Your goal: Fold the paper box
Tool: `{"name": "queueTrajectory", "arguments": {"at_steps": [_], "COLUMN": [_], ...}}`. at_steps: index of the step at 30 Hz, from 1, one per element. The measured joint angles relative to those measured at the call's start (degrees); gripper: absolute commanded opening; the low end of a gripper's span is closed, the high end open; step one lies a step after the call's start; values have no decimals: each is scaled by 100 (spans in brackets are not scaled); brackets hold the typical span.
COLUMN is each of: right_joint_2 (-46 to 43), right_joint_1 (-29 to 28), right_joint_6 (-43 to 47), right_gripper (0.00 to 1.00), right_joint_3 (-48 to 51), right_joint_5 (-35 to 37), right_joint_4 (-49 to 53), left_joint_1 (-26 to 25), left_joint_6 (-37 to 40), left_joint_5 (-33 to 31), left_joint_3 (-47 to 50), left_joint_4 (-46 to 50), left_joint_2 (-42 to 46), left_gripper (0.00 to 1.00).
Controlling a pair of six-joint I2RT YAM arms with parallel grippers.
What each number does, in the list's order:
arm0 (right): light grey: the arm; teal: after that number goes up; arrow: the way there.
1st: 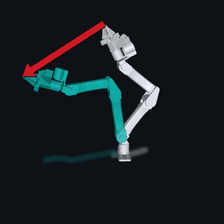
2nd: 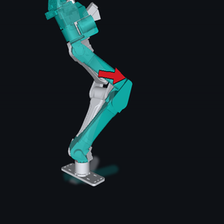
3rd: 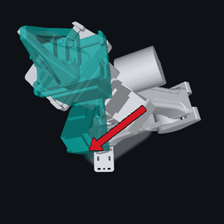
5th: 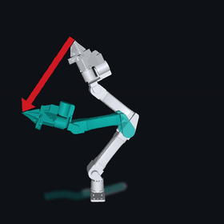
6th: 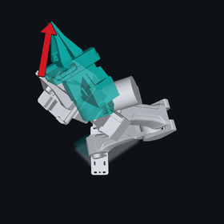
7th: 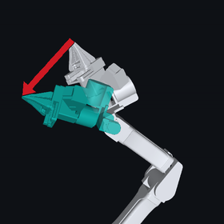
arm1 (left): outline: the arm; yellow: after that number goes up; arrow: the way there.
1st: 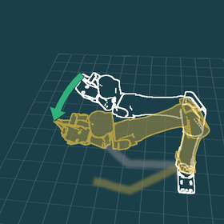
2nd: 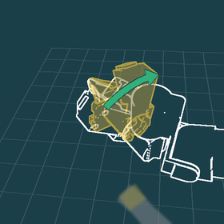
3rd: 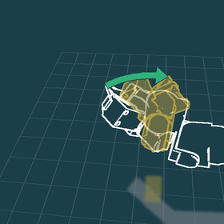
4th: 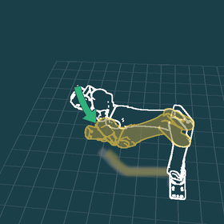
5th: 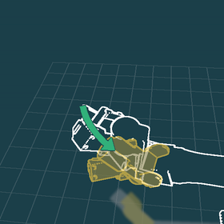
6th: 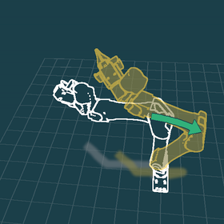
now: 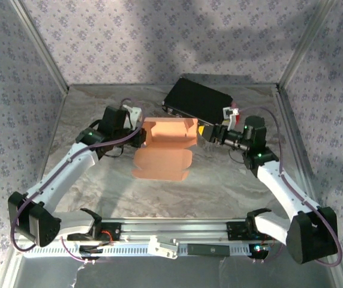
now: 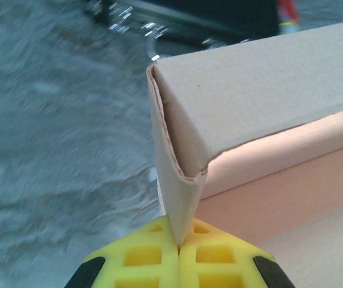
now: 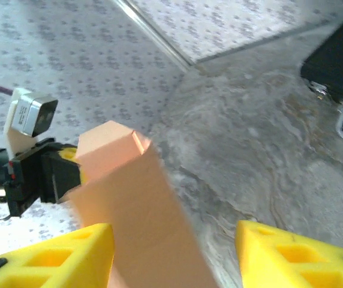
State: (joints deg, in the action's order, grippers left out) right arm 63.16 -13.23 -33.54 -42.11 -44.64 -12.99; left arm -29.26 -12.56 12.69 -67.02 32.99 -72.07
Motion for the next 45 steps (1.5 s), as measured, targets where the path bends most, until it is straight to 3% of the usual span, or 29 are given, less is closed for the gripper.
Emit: {"name": "queueTrajectory", "arguments": {"at_steps": [5,11,27,38,45], "right_joint_2": [37,-55,407,619,638], "right_joint_1": [122,138,-317,-1078,-1464], "right_joint_6": [466,844,1333,1827,2133], "right_gripper": [54,49,45,47,43], "right_joint_3": [-295,-326,-758,-1335,-1600], "right_joint_5": [-763,-1252,-1322,-369,931], "right_joint_4": [227,507,866,1626,2218], "left_joint_1": [348,682,719,660,546], "left_joint_6": [597,844,848,754,702], "left_joint_5": [826,1370,1539,1318,1003], "left_joint_3": [-514,-546,-546,-560,-560], "left_joint_4": [164,310,326,328,330], "left_joint_2": [-356,-597,-599,-599,-584], "left_gripper": [0,0,0,0,0]}}
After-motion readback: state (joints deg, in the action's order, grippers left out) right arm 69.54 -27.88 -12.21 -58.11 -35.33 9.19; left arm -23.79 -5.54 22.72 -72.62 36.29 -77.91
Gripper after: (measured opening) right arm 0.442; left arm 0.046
